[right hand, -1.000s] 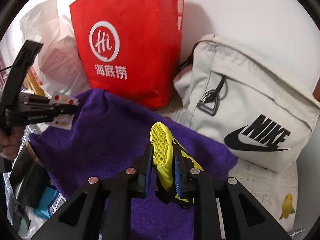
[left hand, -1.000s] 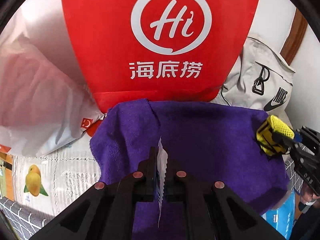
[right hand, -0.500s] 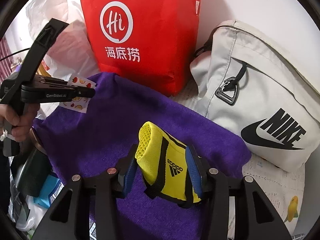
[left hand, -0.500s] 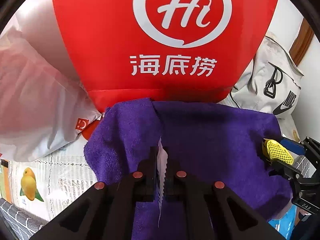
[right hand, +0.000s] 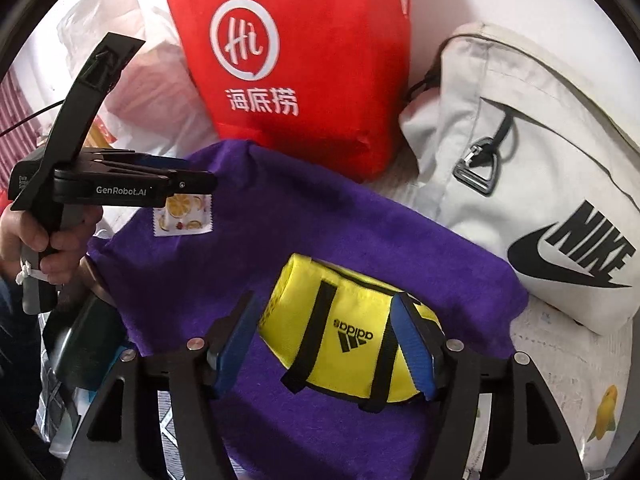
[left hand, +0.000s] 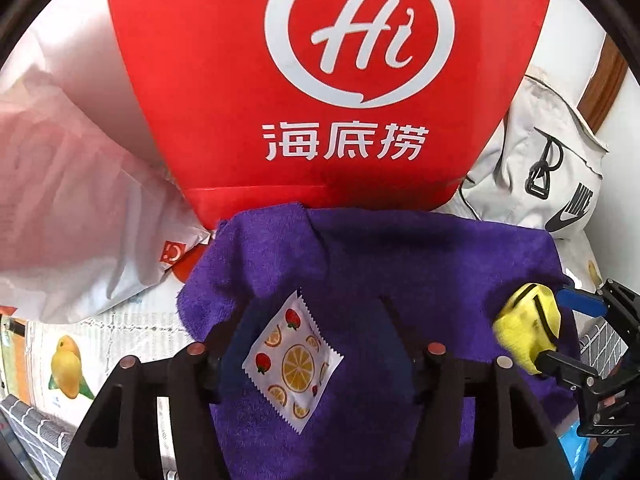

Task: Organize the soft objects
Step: 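Lower both items onto the purple towel and open both tools, then move both tools back to the pile on the checkered cloth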

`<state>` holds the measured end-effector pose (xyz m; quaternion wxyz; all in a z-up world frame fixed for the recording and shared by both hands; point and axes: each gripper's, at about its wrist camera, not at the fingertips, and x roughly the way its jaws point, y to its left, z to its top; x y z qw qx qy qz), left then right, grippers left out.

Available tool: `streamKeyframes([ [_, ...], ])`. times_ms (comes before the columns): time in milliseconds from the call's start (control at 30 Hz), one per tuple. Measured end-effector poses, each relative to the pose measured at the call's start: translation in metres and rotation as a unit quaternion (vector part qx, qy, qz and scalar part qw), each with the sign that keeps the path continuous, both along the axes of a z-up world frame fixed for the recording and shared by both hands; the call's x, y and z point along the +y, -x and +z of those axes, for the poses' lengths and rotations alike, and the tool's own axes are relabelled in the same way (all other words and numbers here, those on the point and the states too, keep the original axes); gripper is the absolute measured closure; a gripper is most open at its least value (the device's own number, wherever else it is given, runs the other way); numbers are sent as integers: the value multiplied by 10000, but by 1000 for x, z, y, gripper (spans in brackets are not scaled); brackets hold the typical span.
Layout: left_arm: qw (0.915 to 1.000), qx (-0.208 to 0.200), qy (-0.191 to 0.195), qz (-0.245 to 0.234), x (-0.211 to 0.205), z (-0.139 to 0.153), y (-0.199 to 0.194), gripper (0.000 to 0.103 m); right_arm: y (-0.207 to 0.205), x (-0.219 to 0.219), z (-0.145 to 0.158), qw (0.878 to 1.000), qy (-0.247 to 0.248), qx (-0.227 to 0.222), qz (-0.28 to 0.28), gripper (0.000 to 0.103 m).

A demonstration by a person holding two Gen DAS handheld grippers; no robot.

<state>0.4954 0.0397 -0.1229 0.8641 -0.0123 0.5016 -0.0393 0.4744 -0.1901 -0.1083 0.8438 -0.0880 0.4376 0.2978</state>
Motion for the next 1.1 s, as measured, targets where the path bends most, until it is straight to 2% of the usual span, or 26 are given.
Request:
streamKeyframes([
  [167,9999,-77,-113,64,3,13,17,39,4,3,10,9999,-91,-51,28,36],
  [333,9998,-148,-11,91,11,29,42,37,9,1,27,9996,-203,-185,-73,36],
  [500,9990,-399,192,55,21,45,82,37,24,-1,42,9994,-115,-301,-138,36],
  [600,9989,-370,248,160,26,53,104,37,45,-5,53,9989,-142,-422,-178,36],
  [767,9987,-491,137,47,20,58,150,37,100,-1,65,9981,-341,-471,-198,36],
  [900,9983,-576,49,-51,22,56,196,37,145,0,66,9976,-432,-484,-242,36],
  [1100,9984,-552,90,111,33,43,249,37,205,1,54,9979,-436,-392,-279,36],
])
